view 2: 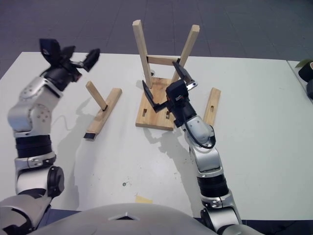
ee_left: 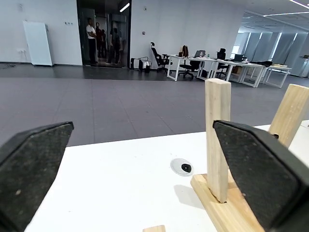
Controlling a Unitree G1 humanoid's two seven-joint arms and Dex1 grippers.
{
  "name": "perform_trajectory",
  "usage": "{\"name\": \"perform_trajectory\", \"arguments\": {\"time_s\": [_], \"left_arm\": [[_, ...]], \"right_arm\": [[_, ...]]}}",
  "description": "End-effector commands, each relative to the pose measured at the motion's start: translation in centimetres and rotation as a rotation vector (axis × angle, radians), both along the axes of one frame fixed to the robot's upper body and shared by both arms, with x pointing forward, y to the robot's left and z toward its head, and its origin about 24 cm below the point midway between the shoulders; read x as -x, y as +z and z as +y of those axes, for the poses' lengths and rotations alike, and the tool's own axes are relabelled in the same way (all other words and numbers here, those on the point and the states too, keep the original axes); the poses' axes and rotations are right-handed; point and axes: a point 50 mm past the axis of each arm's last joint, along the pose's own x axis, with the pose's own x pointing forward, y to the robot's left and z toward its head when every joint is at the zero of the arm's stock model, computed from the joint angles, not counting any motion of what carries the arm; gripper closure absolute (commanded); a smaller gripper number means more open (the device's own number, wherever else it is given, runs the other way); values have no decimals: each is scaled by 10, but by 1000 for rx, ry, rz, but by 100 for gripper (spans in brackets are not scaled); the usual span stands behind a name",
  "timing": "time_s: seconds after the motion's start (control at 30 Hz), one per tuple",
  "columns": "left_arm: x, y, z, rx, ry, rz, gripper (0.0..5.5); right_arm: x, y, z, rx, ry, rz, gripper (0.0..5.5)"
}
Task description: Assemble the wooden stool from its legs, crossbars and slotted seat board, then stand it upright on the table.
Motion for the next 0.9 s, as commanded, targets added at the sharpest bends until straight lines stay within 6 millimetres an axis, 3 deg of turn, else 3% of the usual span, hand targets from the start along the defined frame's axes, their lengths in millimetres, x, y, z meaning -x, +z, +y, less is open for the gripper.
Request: {"name": "perform_trajectory", "arguments": {"time_s": [0.03, 0.2, 0.37, 0.43, 0.67, 0.9], "left_arm": [[18, -21, 7, -40, -44, 121, 11], [53, -77, 14, -123, -71, 359, 11], [65, -125, 7, -199, -101, 507, 11], [63, -133, 1, -205, -109, 520, 11], [61, -150, 4, -281, -112, 578, 126], [69, -156, -2, -406, -237, 624, 241]], "right_arm": [[4, -2, -1, 4, -17, 6, 10], [5, -4, -2, 5, -23, 11, 10], [5, -4, -3, 6, -26, 12, 10], [4, -3, -1, 8, -18, 11, 10], [4, -4, -1, 11, -17, 14, 10], [5, -4, -1, 4, -28, 13, 10]]}}
